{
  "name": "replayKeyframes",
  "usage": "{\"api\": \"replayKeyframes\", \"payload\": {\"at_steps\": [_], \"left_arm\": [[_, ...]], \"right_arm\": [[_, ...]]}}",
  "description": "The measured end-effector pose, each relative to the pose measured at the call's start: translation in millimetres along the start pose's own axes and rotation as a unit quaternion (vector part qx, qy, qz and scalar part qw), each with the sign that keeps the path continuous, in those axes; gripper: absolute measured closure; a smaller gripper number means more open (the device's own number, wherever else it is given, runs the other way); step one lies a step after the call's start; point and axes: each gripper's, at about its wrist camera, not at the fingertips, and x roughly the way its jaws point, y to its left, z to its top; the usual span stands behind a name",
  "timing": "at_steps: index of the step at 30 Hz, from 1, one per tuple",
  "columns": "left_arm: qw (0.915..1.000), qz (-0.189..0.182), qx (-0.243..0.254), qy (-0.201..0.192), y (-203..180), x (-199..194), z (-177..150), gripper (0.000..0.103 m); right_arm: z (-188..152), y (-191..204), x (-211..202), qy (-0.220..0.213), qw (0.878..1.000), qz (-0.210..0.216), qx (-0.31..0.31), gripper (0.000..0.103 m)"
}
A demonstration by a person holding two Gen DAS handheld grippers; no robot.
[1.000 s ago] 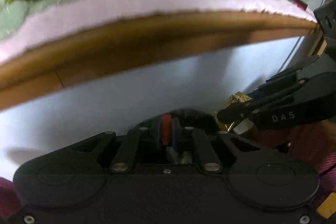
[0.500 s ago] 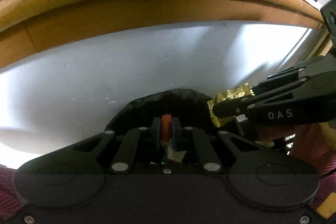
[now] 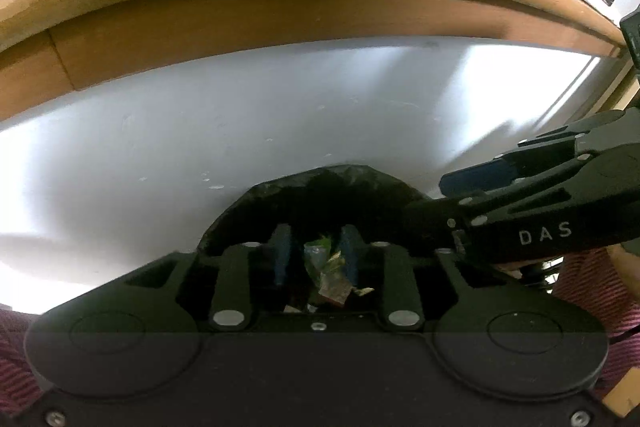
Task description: Collect trash
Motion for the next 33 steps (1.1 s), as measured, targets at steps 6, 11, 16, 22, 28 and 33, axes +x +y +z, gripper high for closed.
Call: {"api": "replayKeyframes", "payload": {"at_steps": [6, 11, 16, 22, 28, 33], "left_arm": [[1.0000, 0.006, 0.000, 0.000, -1, -2, 0, 0.063], [1.0000, 0.007, -0.002, 0.002, -1, -4, 0, 0.061], [1.0000, 0.007, -0.001, 0.002, 0, -4, 1, 0.060], [1.0000, 0.008, -0.002, 0.002, 1, -7, 1, 0.058], [0.9995, 0.010, 0.008, -0.028, -1, -31, 6, 0.051], [0.9941, 0.011, 0.019, -0.106, 5, -86, 19, 0.031]], "right_arm": [[0, 0, 0, -0.001, 1.000, 0.001, -0.001, 0.039], [0, 0, 0, -0.001, 1.000, 0.002, 0.000, 0.039], [0, 0, 0, -0.003, 1.000, 0.001, 0.000, 0.038], [1, -1, -2, -0.005, 1.000, 0.001, 0.001, 0.037], [4, 1, -22, -0.027, 0.999, 0.015, -0.009, 0.036], [20, 8, -66, -0.083, 0.994, 0.053, -0.041, 0.026]]}}
